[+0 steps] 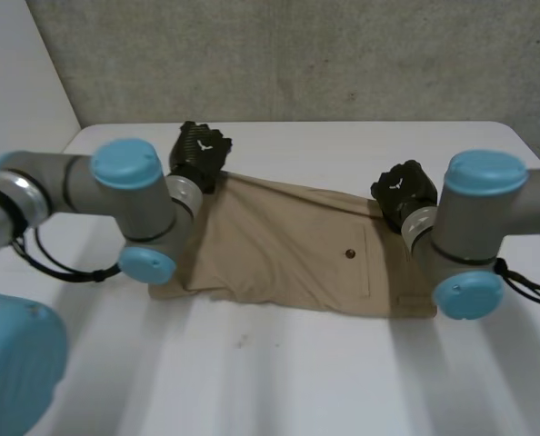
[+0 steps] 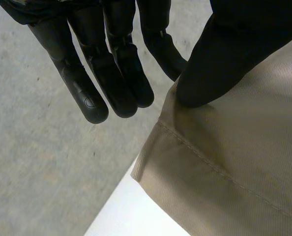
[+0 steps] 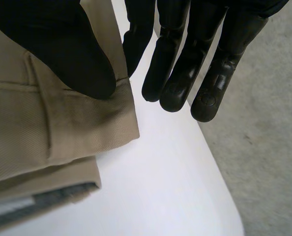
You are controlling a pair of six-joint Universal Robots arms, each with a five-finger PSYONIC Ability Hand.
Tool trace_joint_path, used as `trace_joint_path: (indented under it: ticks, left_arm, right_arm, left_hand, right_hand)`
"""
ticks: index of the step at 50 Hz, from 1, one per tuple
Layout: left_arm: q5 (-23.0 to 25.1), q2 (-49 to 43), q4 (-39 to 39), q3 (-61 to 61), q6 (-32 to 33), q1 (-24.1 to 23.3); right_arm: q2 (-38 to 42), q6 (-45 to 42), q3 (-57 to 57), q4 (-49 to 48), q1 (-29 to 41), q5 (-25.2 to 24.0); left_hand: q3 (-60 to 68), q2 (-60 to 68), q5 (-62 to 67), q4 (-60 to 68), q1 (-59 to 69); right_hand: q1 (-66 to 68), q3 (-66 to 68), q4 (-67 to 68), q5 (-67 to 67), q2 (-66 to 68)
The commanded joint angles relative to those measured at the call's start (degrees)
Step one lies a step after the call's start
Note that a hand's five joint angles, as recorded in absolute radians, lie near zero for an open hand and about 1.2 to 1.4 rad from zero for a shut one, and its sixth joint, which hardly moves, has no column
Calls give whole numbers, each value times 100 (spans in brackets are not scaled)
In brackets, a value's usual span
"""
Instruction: Fold the shorts.
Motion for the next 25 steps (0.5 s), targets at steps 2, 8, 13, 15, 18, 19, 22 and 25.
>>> trace_joint_path:
  ticks: [2,8,13,15,18,19,22,25]
  left_arm:
    - [417,-920,887,504,3,-75]
    - [584,-920,1670,162,12,-92]
    - [541,-361,2092,-382,-6,-241]
    - [515,-25,2101,-655,-15,-233]
    - [514,651,2084,-1261,-32,-215]
    - [514,810,2075,-1428,-41,-215]
    - [462,1486,1926,-2184,-59,-206]
    - [400,2111,1584,-2957,-67,-180]
  right_arm:
    - [683,-628,-250,-810,98,808]
    - [692,-620,-232,-942,107,922]
    - [-175,-95,-5,-968,98,949]
    - [-694,484,249,-986,46,766]
    - [-1179,1031,470,-898,28,501]
    - [-1476,1294,697,-794,28,222]
    - [-1847,1603,1023,-451,-7,-131]
    - [-2164,1920,1472,111,-253,-448]
  left_hand:
    - [1200,1135,1330,1110,1548]
    - [-5800,-5865,-5670,-5890,-5452]
    - [-5800,-5865,-5670,-5890,-5452]
    - [-5800,-5865,-5670,-5890,-5452]
    - [-5800,-5865,-5670,-5890,-5452]
    - [-5779,-5844,-5648,-5869,-5431]
    - [-5729,-5794,-5598,-5819,-5381]
    - [-5644,-5709,-5514,-5734,-5296]
  right_hand:
    - [2439,1213,1161,1277,1253]
    - [-4308,-5534,-5586,-5470,-5494]
    - [-4561,-5787,-5839,-5723,-5747]
    - [-4561,-5787,-5839,-5723,-5747]
    - [-4561,-5787,-5839,-5723,-5747]
    - [-4561,-5787,-5839,-5723,-5747]
    - [-4561,-5787,-5839,-5723,-5747]
    - [-4561,-5787,-5839,-5723,-5747]
